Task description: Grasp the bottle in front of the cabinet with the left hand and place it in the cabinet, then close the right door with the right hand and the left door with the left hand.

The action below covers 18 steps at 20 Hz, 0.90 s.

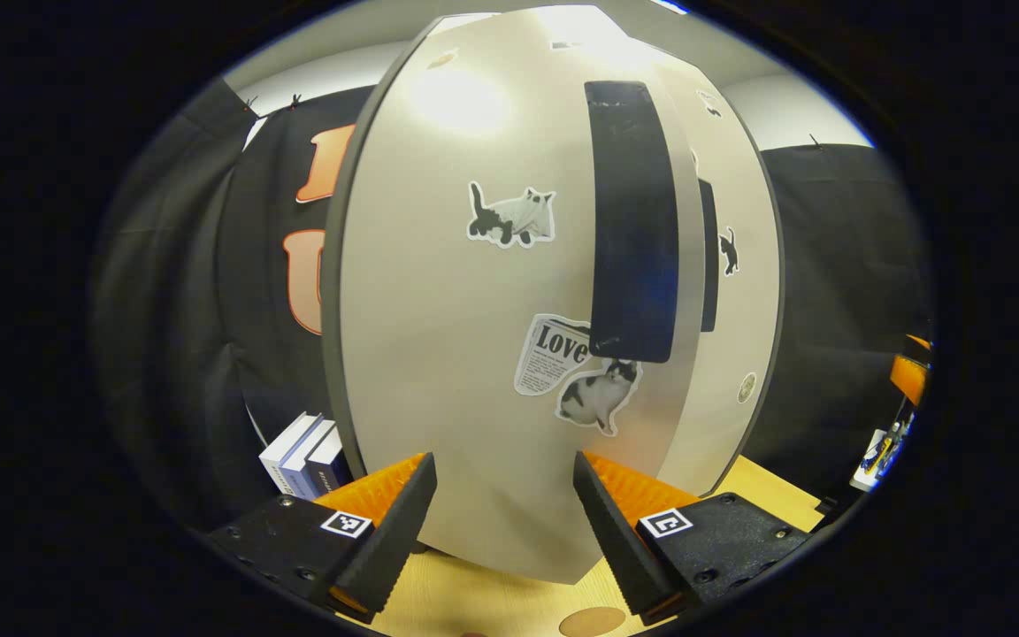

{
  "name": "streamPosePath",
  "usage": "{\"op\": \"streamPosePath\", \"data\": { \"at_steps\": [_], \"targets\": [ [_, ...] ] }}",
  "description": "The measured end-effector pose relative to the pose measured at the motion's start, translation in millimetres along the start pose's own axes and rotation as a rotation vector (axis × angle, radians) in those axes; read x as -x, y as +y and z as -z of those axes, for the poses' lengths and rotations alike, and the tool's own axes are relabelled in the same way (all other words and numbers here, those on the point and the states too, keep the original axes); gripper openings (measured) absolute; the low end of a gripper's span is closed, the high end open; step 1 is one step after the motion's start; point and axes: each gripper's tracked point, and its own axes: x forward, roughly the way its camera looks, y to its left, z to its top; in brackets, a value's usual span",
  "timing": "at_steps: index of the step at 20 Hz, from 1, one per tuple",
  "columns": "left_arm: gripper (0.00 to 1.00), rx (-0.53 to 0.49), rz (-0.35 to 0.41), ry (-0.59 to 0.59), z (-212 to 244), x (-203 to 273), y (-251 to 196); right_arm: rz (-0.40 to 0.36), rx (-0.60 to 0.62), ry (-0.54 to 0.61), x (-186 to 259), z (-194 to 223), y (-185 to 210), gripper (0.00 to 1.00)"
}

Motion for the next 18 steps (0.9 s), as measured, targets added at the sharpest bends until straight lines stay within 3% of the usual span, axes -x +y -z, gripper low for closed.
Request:
{"op": "streamPosePath", "data": {
  "at_steps": [18],
  "targets": [
    [0.95, -0.009, -0.093, 0.009, 7.4, -32.1, -1.0, 0.056, -0.053, 0.071, 30.9, 17.4, -62.2, 0.96]
  ]
}}
